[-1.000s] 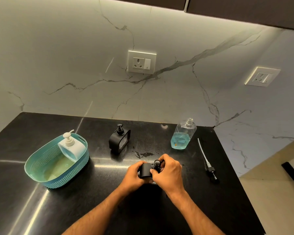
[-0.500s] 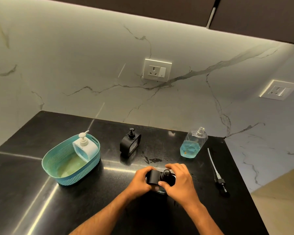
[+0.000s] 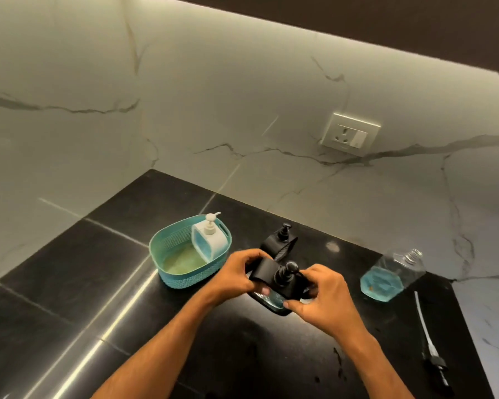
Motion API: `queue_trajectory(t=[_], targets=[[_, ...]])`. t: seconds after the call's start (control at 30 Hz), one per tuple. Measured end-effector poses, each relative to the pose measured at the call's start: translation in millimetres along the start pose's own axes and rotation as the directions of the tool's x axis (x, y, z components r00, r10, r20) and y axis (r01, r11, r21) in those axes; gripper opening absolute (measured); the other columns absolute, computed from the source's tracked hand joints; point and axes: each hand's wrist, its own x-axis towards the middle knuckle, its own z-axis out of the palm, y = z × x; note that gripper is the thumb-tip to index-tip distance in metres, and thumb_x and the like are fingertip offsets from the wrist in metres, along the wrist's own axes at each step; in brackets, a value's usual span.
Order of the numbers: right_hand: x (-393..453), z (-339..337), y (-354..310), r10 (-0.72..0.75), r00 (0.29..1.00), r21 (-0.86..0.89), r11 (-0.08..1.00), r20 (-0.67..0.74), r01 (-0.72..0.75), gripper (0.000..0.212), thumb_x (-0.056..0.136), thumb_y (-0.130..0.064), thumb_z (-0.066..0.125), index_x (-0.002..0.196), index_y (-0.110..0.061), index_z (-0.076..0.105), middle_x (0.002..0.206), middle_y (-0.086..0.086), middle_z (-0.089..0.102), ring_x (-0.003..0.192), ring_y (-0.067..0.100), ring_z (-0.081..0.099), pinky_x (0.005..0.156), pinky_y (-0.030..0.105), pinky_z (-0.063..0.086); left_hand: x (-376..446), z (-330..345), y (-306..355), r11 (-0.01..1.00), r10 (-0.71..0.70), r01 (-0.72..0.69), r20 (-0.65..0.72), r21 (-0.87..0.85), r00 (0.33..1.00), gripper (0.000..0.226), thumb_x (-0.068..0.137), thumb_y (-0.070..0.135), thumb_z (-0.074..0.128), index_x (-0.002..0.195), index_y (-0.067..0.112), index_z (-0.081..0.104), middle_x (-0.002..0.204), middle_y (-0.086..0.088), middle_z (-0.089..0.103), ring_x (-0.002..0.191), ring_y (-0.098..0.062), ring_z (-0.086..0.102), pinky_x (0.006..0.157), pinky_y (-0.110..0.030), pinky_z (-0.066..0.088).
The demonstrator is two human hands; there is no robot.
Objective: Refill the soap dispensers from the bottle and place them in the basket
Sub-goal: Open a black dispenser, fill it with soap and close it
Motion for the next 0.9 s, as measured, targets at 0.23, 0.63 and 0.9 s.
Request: queue_trajectory(t=[0.23,0.63,0.9], targets=[[59.3,19.6,-68.7,-0.105,0.991,0.088,0.99,-0.083,0.113,0.041,0.056,-0.039,0.095,0.092,-0.026,0.081,0.075,-0.013,0.058,0.07,0.005,0.057,0.058,0.012,0.045,-16.4,-75.7,15.4,0.998,0.056,-0.063,-0.312,-0.013,0.948,0.073,0.06,-0.014,0.089,0.127,0.008,0.068,0.125,-0.006,0.072,0.119,-0.015,0.068,0.102,-0.03,0.055],[120.9,92.2,-126.6,0.0,0.994,0.154,0.988,-0.105,0.016,0.038,0.054,-0.05,0.091,0.083,-0.028,0.081,0.067,-0.013,0.066,0.063,0.001,0.063,0.056,0.018,0.049,-33.7,-98.3,-3.4,0.953,0.065,0.211,-0.828,0.216,0.556,0.044,0.079,0.011,0.087,0.121,0.013,0.072,0.109,0.007,0.07,0.098,-0.005,0.063,0.084,-0.005,0.042],[125.4,127.7,-133.6,0.118,0.991,0.176,0.979,-0.061,-0.105,0.034,0.058,-0.043,0.091,0.087,-0.029,0.082,0.07,-0.018,0.069,0.064,-0.005,0.062,0.057,0.004,0.041,-34.2,-108.6,-18.1,0.922,-0.125,0.311,-0.582,0.232,0.804,0.079,0.071,0.002,0.085,0.14,0.01,0.049,0.123,0.01,0.049,0.115,-0.011,0.047,0.093,-0.022,0.041]])
